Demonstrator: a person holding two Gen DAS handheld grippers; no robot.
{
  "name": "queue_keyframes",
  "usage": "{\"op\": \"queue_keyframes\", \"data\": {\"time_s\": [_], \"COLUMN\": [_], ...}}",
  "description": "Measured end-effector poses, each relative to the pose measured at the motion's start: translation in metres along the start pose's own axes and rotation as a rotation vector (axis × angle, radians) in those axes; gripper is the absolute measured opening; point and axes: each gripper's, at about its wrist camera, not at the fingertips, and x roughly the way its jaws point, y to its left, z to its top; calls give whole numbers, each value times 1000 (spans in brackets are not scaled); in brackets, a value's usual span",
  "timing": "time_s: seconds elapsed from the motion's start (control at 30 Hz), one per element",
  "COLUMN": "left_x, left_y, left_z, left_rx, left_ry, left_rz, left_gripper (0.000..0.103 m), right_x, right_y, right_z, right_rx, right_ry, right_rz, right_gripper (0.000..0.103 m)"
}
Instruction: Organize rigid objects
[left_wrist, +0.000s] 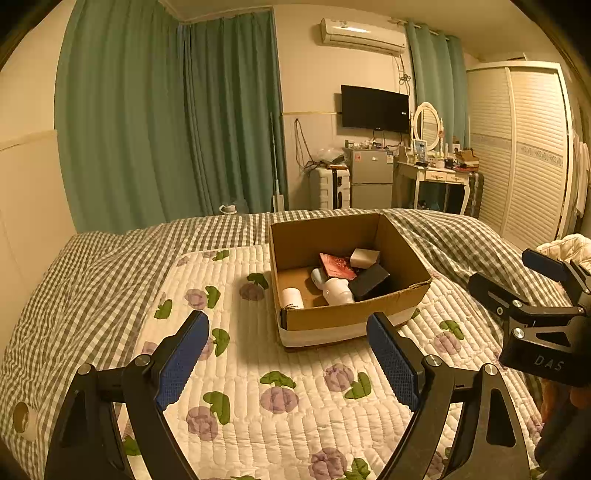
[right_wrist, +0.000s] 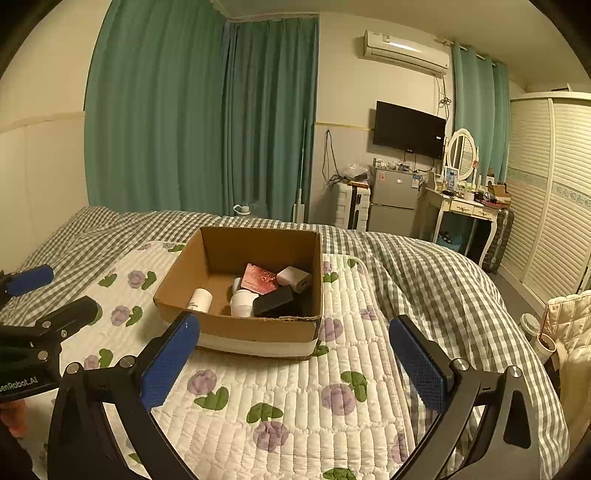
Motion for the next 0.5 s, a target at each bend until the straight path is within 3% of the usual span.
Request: {"op": "queue_keyframes", "data": {"time_s": [0.5], "left_x": [-1], "left_y": [0], "left_z": [-2], "left_rx": [6], "left_ry": [-2], "left_rz": [-1], "left_gripper": [90], "right_x": [0], "right_y": [-2], "right_z": [5], "right_rx": [-13], "right_ry": [1], "right_rz": [8], "right_gripper": [103]}}
